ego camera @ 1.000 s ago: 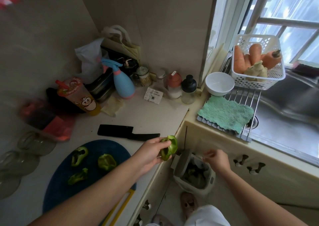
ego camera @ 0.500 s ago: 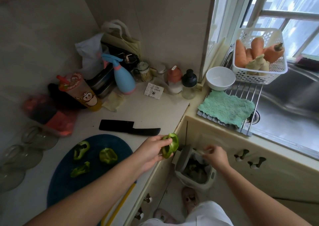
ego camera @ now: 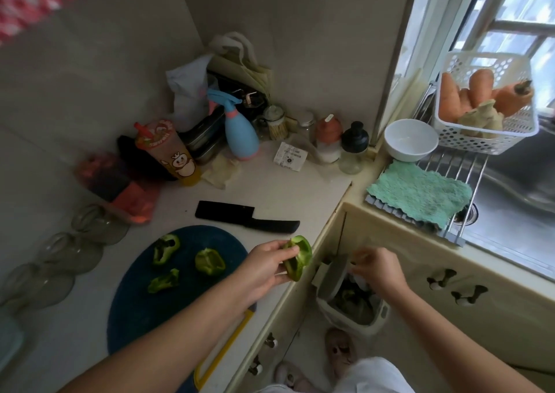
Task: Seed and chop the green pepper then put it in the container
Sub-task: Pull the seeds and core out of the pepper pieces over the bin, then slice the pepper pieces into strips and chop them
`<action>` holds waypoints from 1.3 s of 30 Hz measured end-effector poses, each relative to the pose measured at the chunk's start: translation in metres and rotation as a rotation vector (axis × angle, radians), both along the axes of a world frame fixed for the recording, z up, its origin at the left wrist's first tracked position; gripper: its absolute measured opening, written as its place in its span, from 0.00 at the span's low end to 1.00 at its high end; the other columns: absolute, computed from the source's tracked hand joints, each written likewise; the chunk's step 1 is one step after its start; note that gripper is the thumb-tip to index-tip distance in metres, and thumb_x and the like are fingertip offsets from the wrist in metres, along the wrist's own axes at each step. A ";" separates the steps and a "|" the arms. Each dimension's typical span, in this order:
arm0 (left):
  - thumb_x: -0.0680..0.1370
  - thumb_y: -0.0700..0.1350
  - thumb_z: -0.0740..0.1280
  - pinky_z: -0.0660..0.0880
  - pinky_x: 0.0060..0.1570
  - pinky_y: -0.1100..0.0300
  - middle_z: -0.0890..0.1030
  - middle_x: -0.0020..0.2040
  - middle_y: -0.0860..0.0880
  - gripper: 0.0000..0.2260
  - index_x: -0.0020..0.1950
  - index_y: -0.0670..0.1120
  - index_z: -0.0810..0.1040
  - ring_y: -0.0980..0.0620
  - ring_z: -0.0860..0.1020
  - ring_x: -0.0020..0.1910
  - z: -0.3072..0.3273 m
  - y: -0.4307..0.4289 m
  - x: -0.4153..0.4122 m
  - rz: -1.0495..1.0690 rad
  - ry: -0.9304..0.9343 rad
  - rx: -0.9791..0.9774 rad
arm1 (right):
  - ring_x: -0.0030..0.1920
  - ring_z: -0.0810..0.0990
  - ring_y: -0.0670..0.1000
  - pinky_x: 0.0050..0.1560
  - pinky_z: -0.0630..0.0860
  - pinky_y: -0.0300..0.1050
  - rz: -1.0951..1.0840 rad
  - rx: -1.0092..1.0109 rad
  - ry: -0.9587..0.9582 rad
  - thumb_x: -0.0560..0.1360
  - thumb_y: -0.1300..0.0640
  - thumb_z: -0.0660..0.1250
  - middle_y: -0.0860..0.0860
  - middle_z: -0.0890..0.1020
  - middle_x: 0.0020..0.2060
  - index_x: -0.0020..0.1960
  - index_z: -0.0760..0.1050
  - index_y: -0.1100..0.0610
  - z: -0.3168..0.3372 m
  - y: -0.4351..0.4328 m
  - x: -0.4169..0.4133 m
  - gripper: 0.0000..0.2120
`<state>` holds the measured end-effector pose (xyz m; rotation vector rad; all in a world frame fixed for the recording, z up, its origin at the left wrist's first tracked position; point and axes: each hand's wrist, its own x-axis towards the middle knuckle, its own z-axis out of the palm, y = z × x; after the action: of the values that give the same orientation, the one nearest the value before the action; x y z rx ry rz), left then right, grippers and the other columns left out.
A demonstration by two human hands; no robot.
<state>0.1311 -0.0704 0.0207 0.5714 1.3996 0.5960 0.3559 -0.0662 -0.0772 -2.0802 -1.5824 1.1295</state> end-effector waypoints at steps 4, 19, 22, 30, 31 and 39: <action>0.76 0.40 0.66 0.77 0.45 0.58 0.80 0.54 0.43 0.09 0.56 0.45 0.76 0.48 0.79 0.52 0.002 -0.007 -0.028 0.107 0.000 0.026 | 0.39 0.76 0.38 0.38 0.71 0.27 0.211 0.211 0.085 0.70 0.50 0.74 0.43 0.80 0.41 0.48 0.81 0.53 0.057 0.010 -0.040 0.09; 0.76 0.44 0.67 0.74 0.41 0.60 0.77 0.54 0.47 0.09 0.56 0.49 0.76 0.51 0.76 0.48 -0.021 -0.067 -0.181 0.140 0.585 0.032 | 0.60 0.72 0.57 0.56 0.71 0.48 0.705 0.196 -0.239 0.75 0.58 0.64 0.56 0.72 0.61 0.72 0.60 0.54 0.069 0.061 -0.176 0.27; 0.75 0.44 0.68 0.71 0.37 0.61 0.79 0.51 0.46 0.07 0.53 0.48 0.77 0.52 0.76 0.43 -0.026 -0.076 -0.194 0.097 0.793 0.082 | 0.59 0.72 0.59 0.57 0.72 0.51 0.758 0.182 -0.408 0.75 0.62 0.62 0.58 0.71 0.61 0.72 0.58 0.57 0.060 0.070 -0.189 0.27; 0.77 0.47 0.66 0.75 0.47 0.57 0.77 0.57 0.47 0.14 0.61 0.46 0.74 0.50 0.77 0.50 -0.015 -0.077 -0.183 -0.099 1.191 0.230 | 0.56 0.74 0.59 0.52 0.74 0.52 0.773 0.233 -0.427 0.77 0.63 0.58 0.58 0.72 0.59 0.69 0.60 0.57 0.056 0.079 -0.207 0.22; 0.76 0.49 0.67 0.75 0.46 0.58 0.75 0.58 0.48 0.15 0.62 0.47 0.73 0.50 0.77 0.51 -0.012 -0.074 -0.178 -0.105 1.218 0.273 | 0.55 0.75 0.59 0.50 0.75 0.52 0.769 0.229 -0.409 0.77 0.62 0.59 0.58 0.72 0.58 0.69 0.60 0.57 0.056 0.079 -0.208 0.22; 0.71 0.59 0.70 0.72 0.52 0.59 0.68 0.67 0.44 0.35 0.71 0.42 0.62 0.47 0.72 0.64 -0.019 -0.038 -0.138 -0.050 1.078 0.180 | 0.45 0.78 0.58 0.41 0.76 0.50 0.800 0.229 -0.316 0.77 0.57 0.61 0.57 0.72 0.54 0.66 0.62 0.57 0.065 0.078 -0.205 0.19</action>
<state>-0.0065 -0.1081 0.0017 1.1650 2.3335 0.3635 0.1504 0.0121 -0.0123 -1.5420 -2.6847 0.7641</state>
